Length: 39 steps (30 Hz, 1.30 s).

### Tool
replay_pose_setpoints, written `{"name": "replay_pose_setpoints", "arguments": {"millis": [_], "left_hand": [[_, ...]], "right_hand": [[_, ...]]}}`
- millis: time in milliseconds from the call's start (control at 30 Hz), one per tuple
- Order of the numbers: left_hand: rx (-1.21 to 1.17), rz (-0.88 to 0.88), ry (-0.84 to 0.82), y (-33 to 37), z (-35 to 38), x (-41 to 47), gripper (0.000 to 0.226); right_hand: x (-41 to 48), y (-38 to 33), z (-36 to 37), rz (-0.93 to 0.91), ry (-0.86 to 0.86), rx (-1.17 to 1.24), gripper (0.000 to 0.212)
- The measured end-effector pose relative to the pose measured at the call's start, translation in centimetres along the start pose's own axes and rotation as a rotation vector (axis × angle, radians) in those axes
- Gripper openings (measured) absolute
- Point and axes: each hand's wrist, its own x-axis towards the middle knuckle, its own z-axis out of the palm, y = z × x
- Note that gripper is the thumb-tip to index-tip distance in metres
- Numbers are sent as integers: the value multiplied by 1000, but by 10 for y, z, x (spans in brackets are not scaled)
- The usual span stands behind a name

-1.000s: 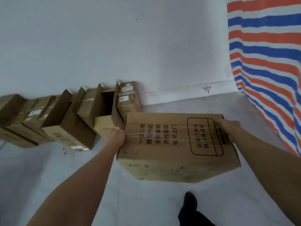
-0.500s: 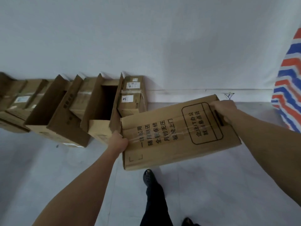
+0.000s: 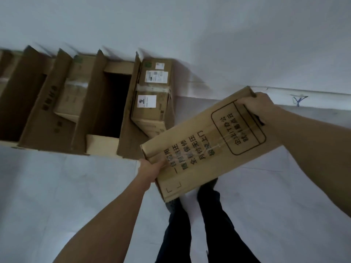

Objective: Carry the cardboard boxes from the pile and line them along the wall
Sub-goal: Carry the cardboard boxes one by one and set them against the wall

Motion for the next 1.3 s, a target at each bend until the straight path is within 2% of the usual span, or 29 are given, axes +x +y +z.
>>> {"name": "replay_pose_setpoints", "arguments": {"millis": [67,133,267,367,500,567,633,700,767,867,1000,1067,1167,1233,1300], "left_hand": [[-36,-57,27,1,13,22,75],[-49,-134,66,3,27,43,79],[-103,-258,104,-11,55,86,85],[-144,-245,81,-12,71,109,83],[-186,-284,87,9,83,127,79],[-243,-322,116,25,95,127,76],[-304,-347,140,38,110,125,71],[-321,-365,169,43,122,120,65],[-315,-382,189,40,126,118,64],[-379,-396,203,44,124,113,53],[-643,-398,113,67,132,112,35],[-742,-409,68,80,145,119,41],[-773,-422,62,96,169,130,46],[-748,-407,86,106,175,137,46],[-711,-387,117,115,173,152,47]], "right_hand": [[40,-15,18,-45,-51,-62,59],[76,-27,36,-87,-109,-147,76],[150,-38,78,-167,-194,-375,83],[198,-48,98,-273,-192,-574,100],[224,-63,106,-402,-149,-664,102],[210,-44,101,-455,1,-594,96],[188,-8,92,-327,160,-470,97],[165,22,87,-20,139,-260,108],[155,37,90,139,58,-69,114],[165,22,98,40,-20,-66,109],[192,-25,114,-114,-168,19,105],[197,-36,127,-104,-186,70,97],[197,-13,141,-66,-150,48,65],[201,-5,139,-39,-149,25,65],[219,-15,139,-13,-173,1,74]]}}
